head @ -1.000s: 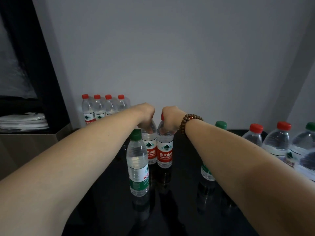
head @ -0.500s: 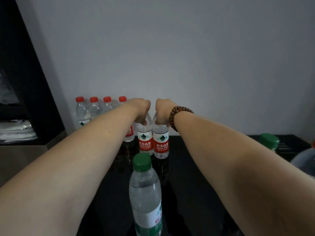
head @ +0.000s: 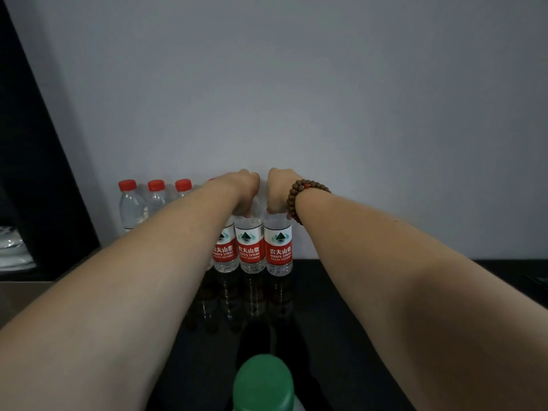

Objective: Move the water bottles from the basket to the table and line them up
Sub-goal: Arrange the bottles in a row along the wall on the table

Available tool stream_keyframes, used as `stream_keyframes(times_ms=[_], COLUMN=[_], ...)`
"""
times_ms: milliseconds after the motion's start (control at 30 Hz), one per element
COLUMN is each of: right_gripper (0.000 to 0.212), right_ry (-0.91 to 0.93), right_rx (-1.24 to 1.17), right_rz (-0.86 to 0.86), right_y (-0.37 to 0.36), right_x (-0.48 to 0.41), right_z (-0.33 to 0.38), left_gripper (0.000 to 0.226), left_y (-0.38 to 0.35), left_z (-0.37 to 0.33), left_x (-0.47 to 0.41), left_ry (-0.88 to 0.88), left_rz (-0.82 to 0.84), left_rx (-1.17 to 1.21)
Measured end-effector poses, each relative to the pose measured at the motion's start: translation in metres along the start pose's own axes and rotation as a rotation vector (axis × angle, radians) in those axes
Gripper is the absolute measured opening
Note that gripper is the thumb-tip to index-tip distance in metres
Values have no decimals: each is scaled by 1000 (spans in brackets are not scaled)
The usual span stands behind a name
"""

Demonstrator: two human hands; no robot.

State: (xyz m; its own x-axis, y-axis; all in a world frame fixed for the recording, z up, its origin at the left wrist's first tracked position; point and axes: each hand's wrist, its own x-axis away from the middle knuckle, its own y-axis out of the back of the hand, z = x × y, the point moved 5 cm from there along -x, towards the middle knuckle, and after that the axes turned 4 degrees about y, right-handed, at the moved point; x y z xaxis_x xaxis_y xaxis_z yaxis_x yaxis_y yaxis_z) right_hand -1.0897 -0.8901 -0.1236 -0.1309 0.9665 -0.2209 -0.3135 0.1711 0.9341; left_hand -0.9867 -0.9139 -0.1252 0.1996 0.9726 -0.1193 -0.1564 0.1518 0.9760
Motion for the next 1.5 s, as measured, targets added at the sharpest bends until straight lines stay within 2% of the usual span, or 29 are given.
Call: stream_keyframes(times_ms=[267,500,600,633,733,867,933,1033,1133,1267,1500], right_gripper=[34,62,86,88,64,37,30,19,23,30,20], right_ry=[-39,-110,-177,-169,-105,-166,-235,-335,-432,-554,-659], right_rx=[-14,-76,-31,11,86,110,61,64,92,73,167], right_rz=[10,33,94,140,259,354,391,402,407,388,379], right_y=[-9,-7,16,28,75,134,157,189,217,246,276], right_x=[-17,-9,11,21,61,133,169,220,272,339,424], right_z=[-4,-2,-2,0,15,22,14,-6,-34,-84,-160], left_gripper=[70,89,95,93,77,43,39,48,48,42,42], left_y=[-5,4,28,39,74,122,141,162,180,185,194], left_z=[-1,9,12,12,10,-18,-40,-77,-125,-193,-295], left_x=[-11,3,22,31,64,125,157,194,223,257,289], left_ry=[37,132,123,117,150,109,88,65,-48,-200,-333], left_rz=[7,10,-23,-37,-30,73,163,276,301,279,138], left_rx=[20,217,160,122,40,-63,-62,13,106,117,113])
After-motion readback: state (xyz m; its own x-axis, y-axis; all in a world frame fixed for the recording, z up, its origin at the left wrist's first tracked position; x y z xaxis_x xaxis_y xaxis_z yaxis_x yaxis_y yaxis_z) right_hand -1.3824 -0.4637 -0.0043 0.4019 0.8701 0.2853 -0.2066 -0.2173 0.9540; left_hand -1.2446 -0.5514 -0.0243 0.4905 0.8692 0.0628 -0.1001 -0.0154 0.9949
